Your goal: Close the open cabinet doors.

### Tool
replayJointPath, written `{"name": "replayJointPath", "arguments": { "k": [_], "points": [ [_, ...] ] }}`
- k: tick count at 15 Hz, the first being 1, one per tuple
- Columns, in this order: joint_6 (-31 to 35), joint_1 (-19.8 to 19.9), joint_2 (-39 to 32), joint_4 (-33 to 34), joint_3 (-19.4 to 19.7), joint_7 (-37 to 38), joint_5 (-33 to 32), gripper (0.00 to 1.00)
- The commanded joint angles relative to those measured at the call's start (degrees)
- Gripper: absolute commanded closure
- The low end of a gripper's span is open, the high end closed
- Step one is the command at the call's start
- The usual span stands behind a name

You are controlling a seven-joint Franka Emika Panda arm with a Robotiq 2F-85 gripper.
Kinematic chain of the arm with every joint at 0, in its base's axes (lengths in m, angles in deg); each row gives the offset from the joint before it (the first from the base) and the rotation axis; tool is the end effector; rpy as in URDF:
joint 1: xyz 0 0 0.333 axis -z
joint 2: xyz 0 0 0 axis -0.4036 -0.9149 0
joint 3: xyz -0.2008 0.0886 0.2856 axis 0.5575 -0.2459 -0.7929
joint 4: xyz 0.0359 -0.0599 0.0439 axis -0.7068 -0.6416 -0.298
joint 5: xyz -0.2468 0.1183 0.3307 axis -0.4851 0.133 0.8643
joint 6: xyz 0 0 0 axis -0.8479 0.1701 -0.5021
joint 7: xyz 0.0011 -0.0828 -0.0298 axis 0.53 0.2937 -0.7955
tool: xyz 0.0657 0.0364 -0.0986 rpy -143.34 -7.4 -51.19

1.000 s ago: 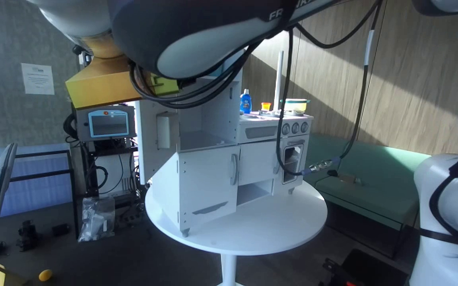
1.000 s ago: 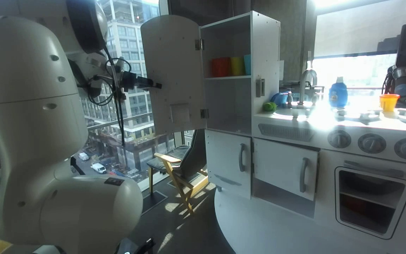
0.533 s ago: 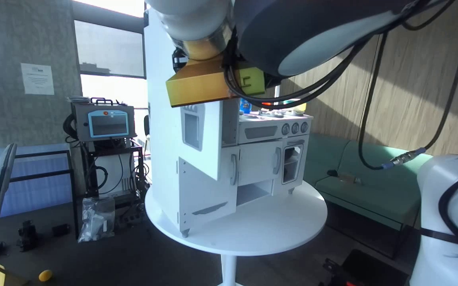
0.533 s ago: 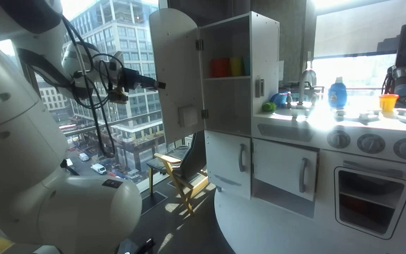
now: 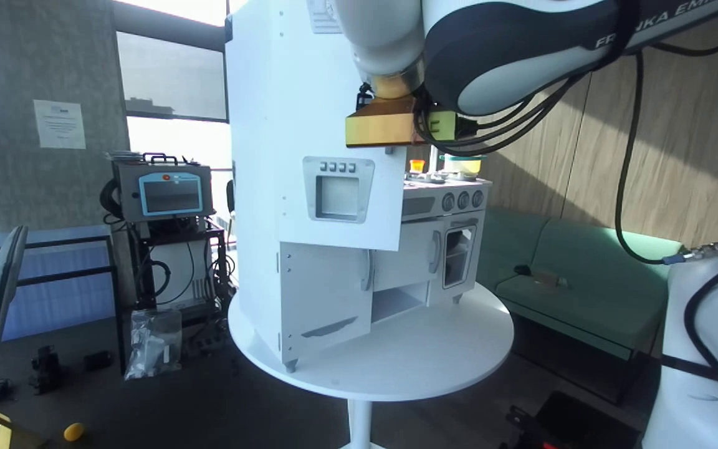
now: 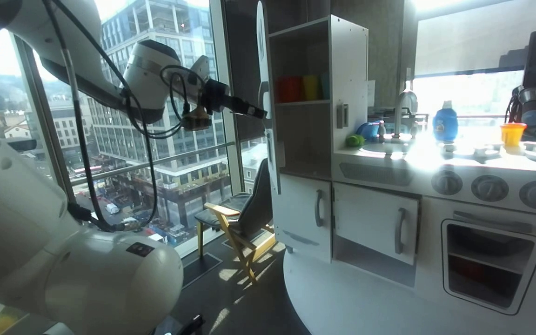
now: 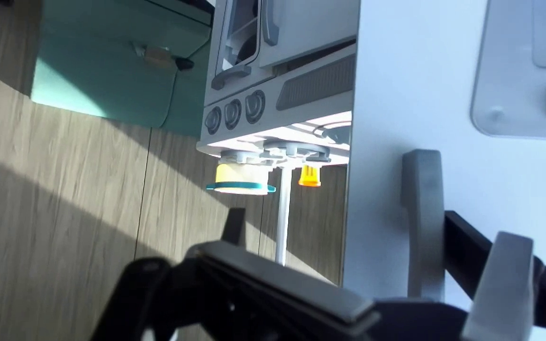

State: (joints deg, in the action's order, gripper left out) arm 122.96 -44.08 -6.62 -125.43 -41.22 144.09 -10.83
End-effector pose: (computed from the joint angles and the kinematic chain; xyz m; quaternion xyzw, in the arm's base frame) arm 0.3849 0.1471 0.5973 0.7447 -0.3835 0.4681 0.2815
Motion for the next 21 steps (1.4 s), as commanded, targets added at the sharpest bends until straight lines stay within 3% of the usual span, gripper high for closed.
{"name": "replayJointPath", "arguments": {
  "k": [1, 7, 12, 15, 21],
  "points": [
    [10.19, 5.36, 1.64, -1.15, 5.34, -1.39, -3.62, 0.00],
    [26.49, 11.53, -1.16, -0.79, 8.57, 0.24, -5.72, 0.00],
    [33.29, 12.73, -3.89, -0.91, 6.74, -2.25, -10.72, 0.00],
    [36.67, 11.94, -6.27, -0.98, 5.49, -5.51, -14.52, 0.00],
    [34.77, 12.42, -10.20, 1.71, 4.05, -8.45, -22.44, 0.00]
  ]
}}
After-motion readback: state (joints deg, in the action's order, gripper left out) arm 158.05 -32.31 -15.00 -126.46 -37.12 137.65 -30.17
